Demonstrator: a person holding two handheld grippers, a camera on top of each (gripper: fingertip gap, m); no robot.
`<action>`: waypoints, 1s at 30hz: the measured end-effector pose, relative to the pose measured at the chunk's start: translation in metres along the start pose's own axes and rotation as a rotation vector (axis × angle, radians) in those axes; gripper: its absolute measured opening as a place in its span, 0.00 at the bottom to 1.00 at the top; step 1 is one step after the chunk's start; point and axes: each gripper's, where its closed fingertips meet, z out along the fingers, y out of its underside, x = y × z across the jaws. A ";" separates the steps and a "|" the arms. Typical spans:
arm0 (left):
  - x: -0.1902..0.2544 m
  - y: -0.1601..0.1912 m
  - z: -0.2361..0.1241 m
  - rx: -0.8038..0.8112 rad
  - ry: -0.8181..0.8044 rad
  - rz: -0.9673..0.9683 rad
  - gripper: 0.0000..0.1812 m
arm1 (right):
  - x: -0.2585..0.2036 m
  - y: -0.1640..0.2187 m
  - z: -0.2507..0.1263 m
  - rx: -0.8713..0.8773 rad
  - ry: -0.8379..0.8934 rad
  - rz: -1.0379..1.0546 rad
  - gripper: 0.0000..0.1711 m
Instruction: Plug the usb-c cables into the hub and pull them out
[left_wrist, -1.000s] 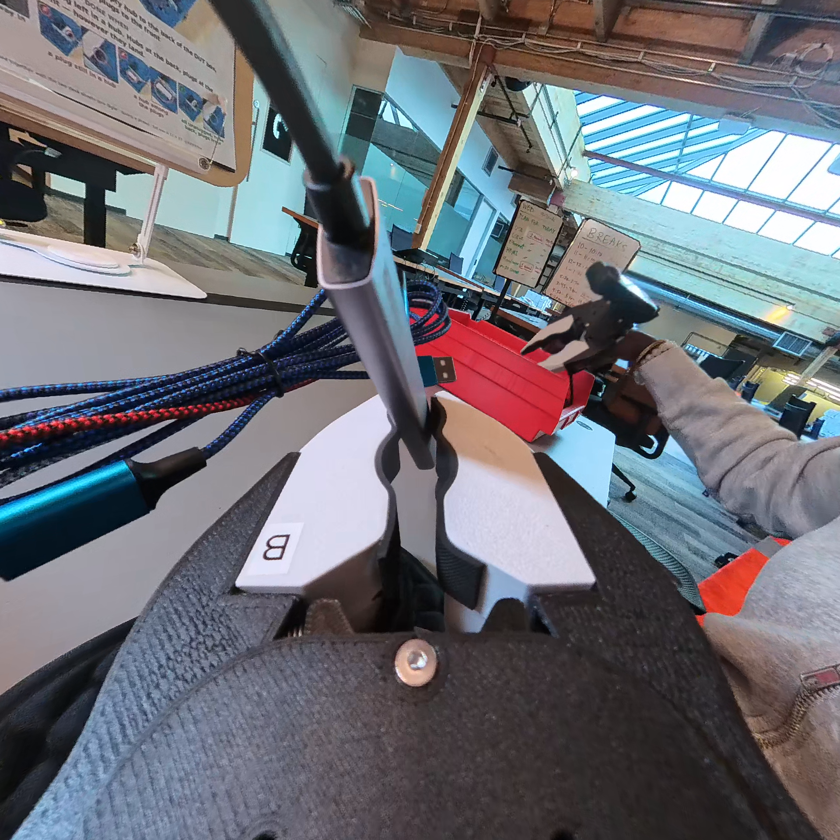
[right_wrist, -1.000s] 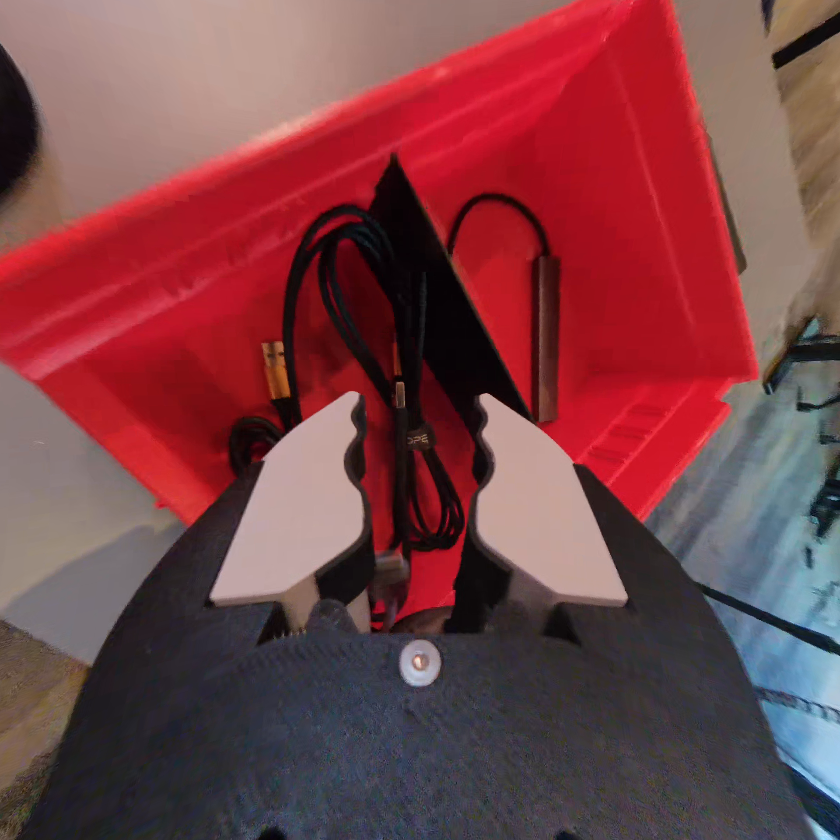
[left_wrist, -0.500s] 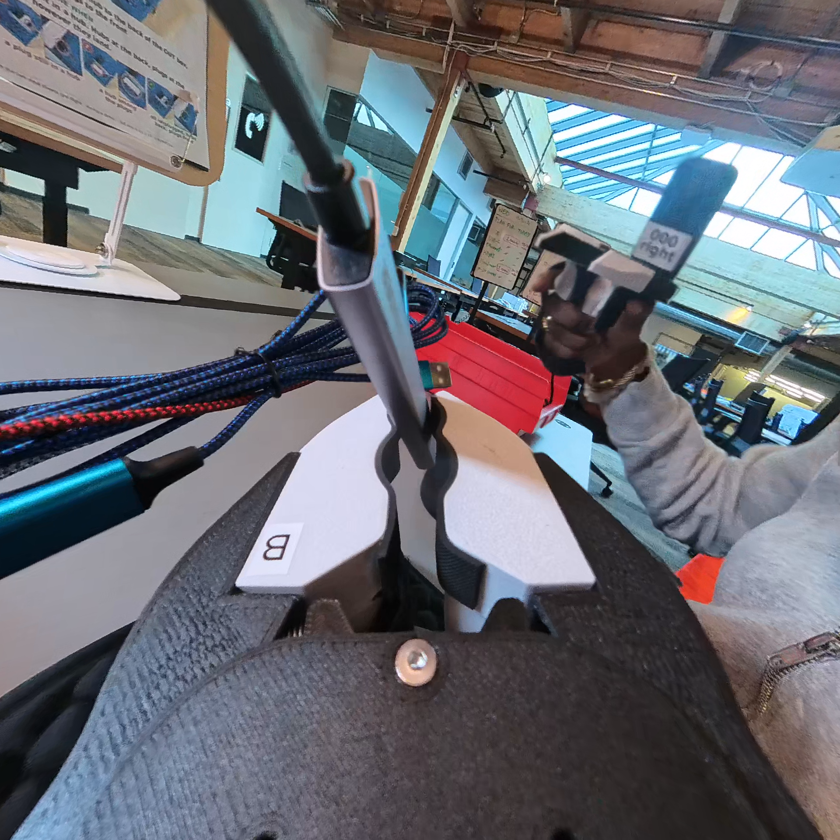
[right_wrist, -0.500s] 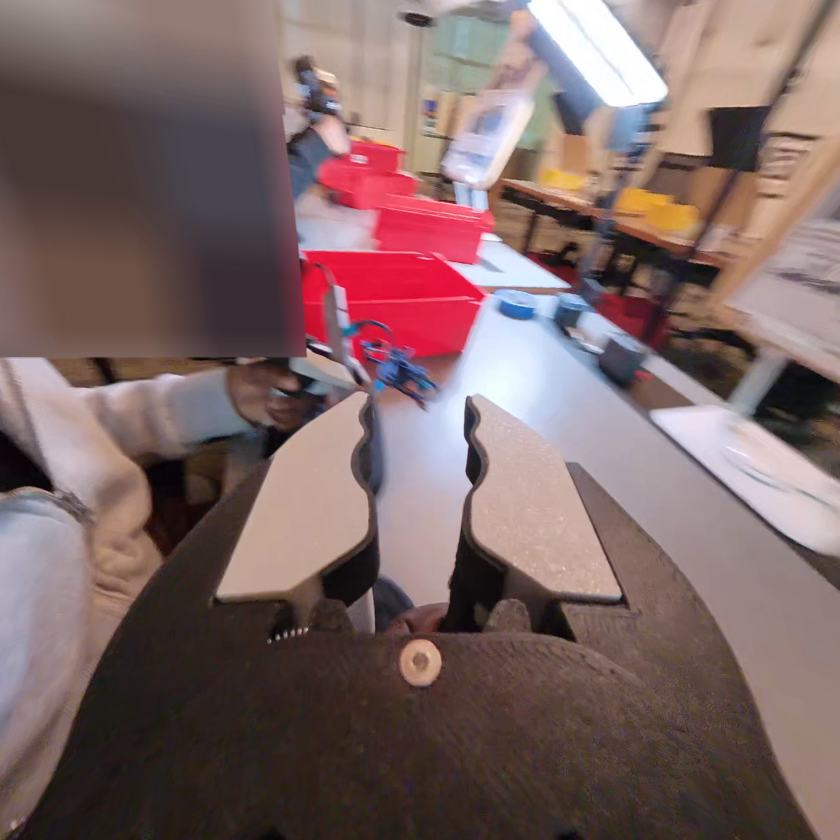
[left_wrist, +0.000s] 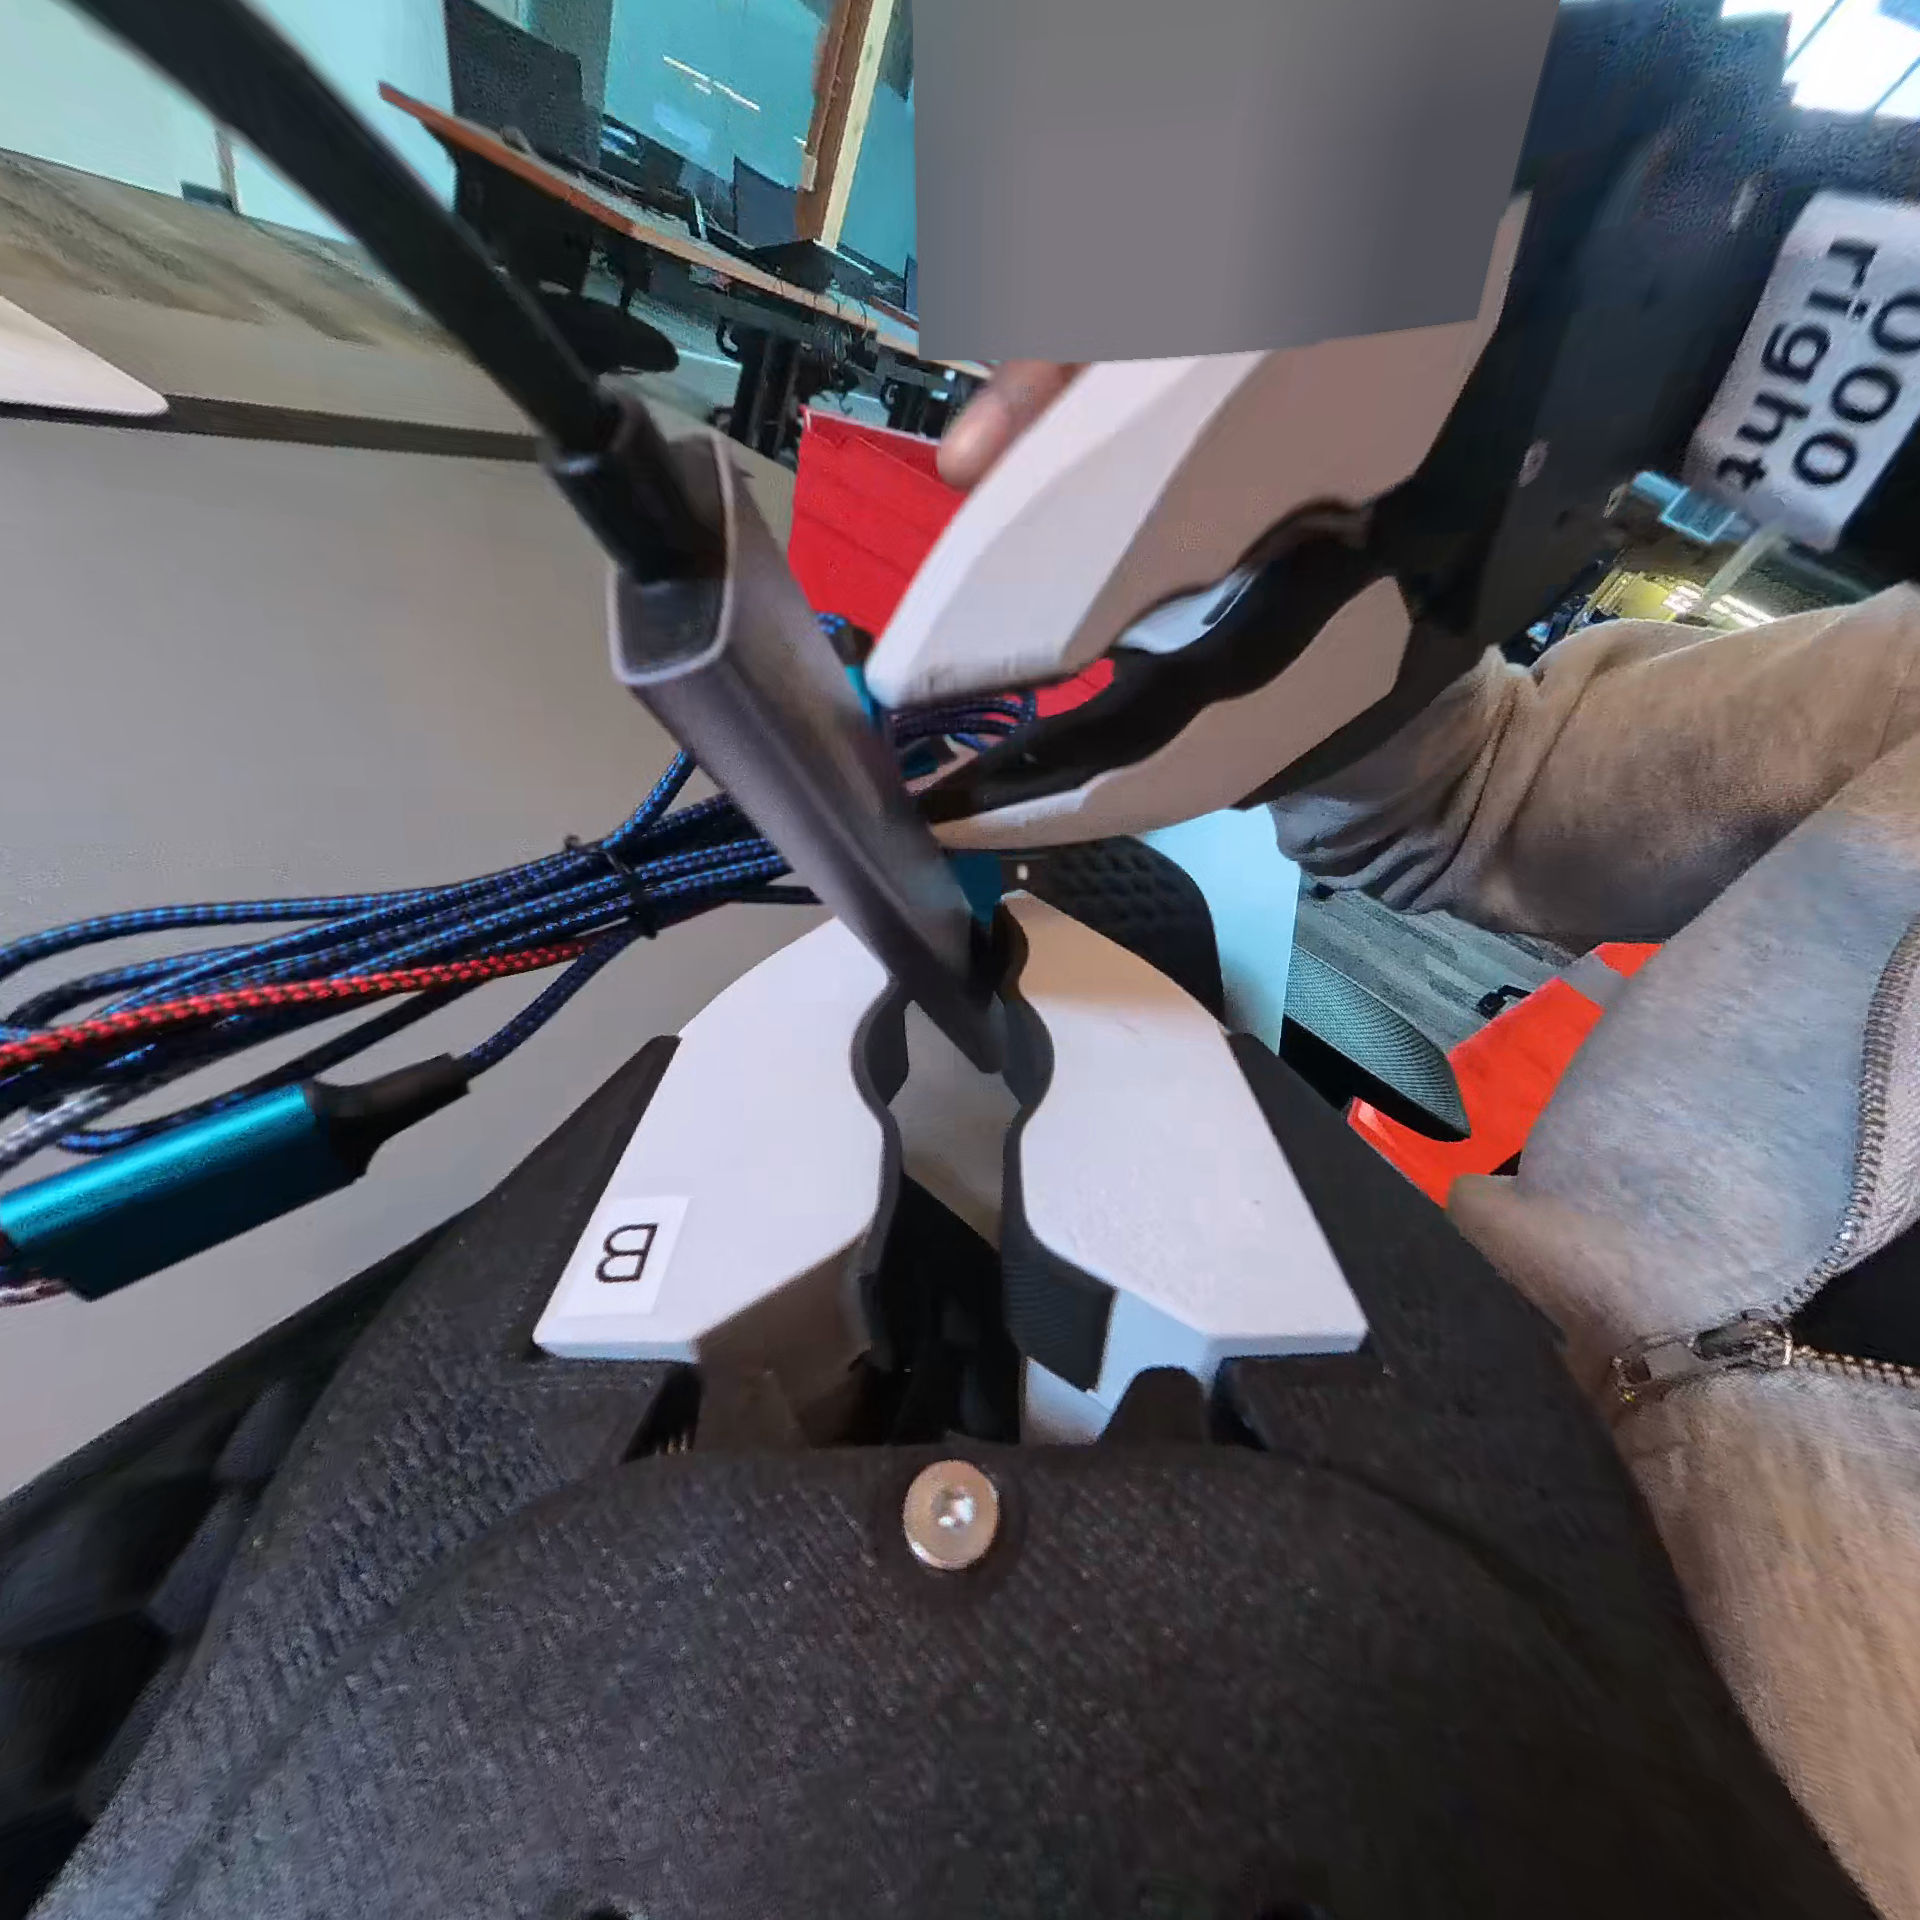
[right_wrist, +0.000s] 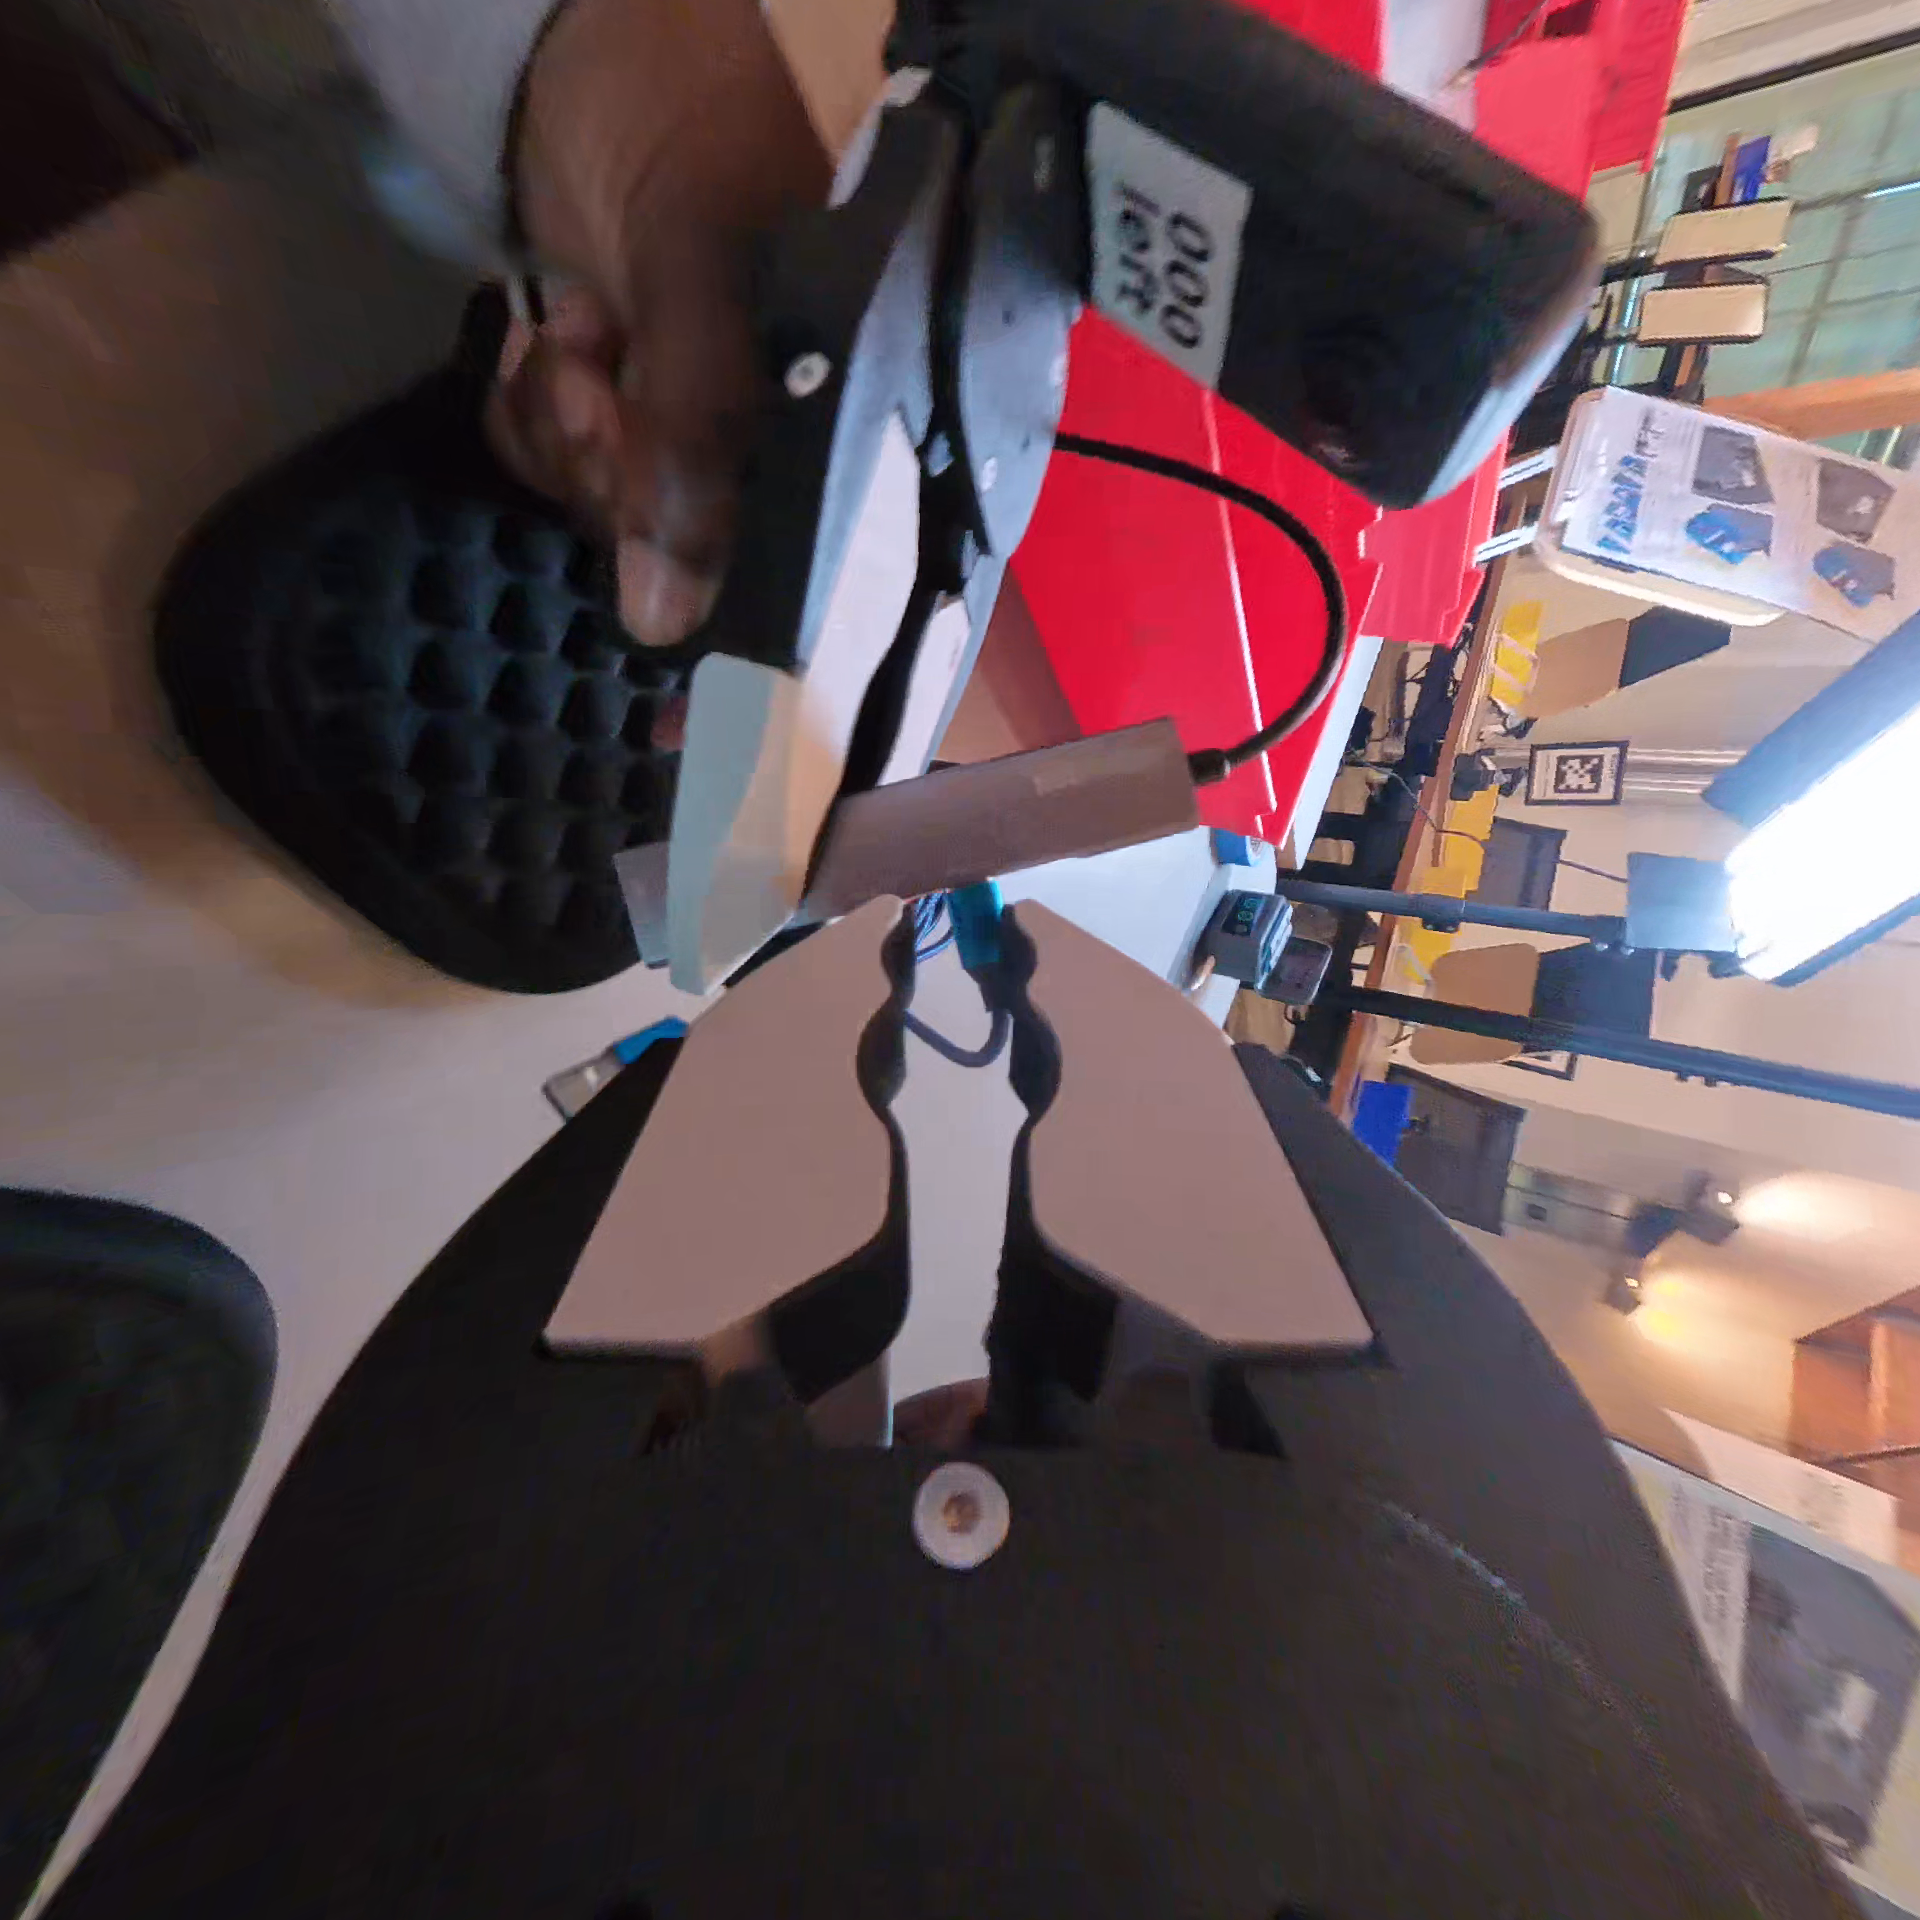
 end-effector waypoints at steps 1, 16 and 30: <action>0.000 0.000 0.000 -0.004 0.002 0.002 0.08 | 0.000 0.001 0.000 -0.006 0.022 -0.012 0.07; 0.001 0.038 0.022 -0.304 -0.070 0.143 0.07 | -0.032 0.025 -0.008 -0.190 -0.007 0.002 0.17; 0.008 0.015 0.010 -0.122 0.044 0.032 0.07 | -0.028 0.031 0.009 -0.151 0.122 0.163 0.02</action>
